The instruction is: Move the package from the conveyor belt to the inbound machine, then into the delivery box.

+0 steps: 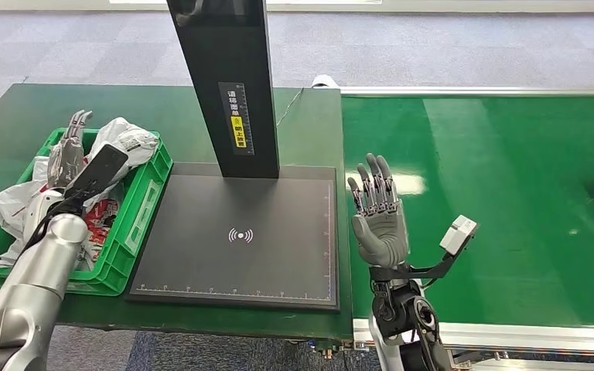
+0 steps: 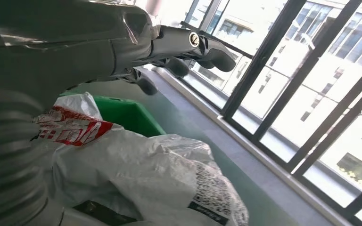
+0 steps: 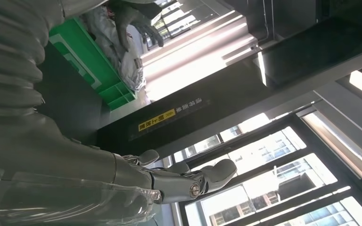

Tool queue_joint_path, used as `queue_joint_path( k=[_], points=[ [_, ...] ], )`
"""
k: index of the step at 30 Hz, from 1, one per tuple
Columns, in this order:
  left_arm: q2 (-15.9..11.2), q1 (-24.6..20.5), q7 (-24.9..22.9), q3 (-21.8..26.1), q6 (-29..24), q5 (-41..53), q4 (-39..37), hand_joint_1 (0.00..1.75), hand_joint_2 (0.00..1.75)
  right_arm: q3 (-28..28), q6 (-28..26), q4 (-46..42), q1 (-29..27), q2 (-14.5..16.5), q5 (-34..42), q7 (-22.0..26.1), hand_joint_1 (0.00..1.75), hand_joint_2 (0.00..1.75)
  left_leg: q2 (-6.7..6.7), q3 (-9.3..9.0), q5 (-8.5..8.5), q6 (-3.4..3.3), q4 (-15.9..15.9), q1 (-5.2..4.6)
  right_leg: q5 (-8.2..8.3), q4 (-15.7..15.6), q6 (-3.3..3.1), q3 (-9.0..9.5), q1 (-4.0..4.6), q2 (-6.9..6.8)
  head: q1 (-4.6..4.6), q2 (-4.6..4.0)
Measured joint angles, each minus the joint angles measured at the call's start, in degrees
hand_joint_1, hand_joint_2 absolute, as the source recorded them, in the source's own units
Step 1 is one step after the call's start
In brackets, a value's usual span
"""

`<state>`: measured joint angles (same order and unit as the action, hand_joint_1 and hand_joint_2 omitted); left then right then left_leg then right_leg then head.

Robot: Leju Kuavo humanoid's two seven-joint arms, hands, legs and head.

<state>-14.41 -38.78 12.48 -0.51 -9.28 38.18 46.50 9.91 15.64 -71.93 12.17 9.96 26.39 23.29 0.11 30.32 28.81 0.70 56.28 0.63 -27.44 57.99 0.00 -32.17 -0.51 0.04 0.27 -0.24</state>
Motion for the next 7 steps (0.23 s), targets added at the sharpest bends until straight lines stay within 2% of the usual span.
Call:
queue_joint_path(
  k=[3, 7],
  points=[
    [0.3, 3.5, 1.1, -0.3, -1.9, -3.4, 7.1, 0.0, 1.75, -0.2, -0.8, 0.0, -0.3, -0.1, -1.8, 0.9, 0.0, 1.75, 0.02, 0.02, 0.01, 0.0, 0.0, 0.0, 0.0, 0.0, 0.0, -0.02, 0.0, 0.01, -0.01, 0.0],
    [1.7, 10.6, 4.0, 0.3, -7.5, -7.2, 18.3, 0.0, 1.75, -0.3, -2.0, 0.0, -0.7, -0.2, -4.8, 2.0, 0.0, 1.75, 0.09, 0.02, 0.03, 0.0, 0.0, -0.02, -0.01, 0.0, 0.0, -0.03, -0.02, 0.06, -0.03, 0.0]
  ],
)
